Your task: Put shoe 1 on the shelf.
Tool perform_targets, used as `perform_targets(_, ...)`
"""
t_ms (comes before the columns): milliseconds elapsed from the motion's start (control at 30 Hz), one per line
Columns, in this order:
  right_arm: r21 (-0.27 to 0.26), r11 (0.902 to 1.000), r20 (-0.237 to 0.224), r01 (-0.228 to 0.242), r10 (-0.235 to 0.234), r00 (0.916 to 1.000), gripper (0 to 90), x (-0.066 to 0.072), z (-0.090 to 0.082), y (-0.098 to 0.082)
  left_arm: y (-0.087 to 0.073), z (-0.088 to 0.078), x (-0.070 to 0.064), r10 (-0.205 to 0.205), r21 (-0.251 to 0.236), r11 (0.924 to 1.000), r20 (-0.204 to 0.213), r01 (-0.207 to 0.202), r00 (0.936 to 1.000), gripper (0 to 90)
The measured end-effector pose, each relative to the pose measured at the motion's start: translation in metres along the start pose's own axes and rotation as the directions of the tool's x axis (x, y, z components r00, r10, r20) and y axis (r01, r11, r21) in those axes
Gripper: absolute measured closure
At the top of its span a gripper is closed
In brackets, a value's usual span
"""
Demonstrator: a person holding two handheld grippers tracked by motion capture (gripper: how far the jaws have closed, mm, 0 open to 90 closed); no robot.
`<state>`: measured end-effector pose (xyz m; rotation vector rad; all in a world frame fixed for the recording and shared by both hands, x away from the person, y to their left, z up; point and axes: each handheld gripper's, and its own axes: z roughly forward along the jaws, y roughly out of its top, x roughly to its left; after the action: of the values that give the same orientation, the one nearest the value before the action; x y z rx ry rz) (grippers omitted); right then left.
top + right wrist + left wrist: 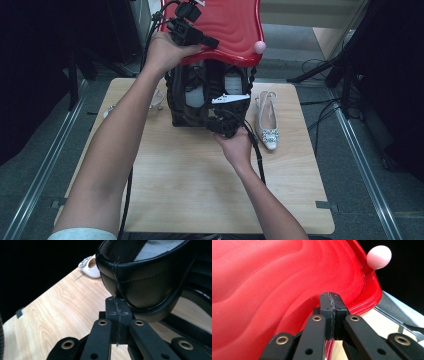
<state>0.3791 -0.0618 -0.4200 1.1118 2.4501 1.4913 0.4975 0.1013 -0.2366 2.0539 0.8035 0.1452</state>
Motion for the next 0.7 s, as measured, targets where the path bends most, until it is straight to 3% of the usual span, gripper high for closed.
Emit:
perform_targets(400,-0.010,0.9996,0.029,-0.025,0.026,0.9993,90.0,-0.009,0.016,0.024,-0.001,0.000,0.001,-0.002,-0.005,1.0000,0.004,0.002,1.0000,90.0)
perform_targets(700,-0.010,0.9984,0.007,-0.056,0.056,0.9984,90.0,-0.011,0.031,0.039,-0.002,-0.001,0.000,0.004,-0.009,0.9999,-0.005,-0.004,1.0000,90.0)
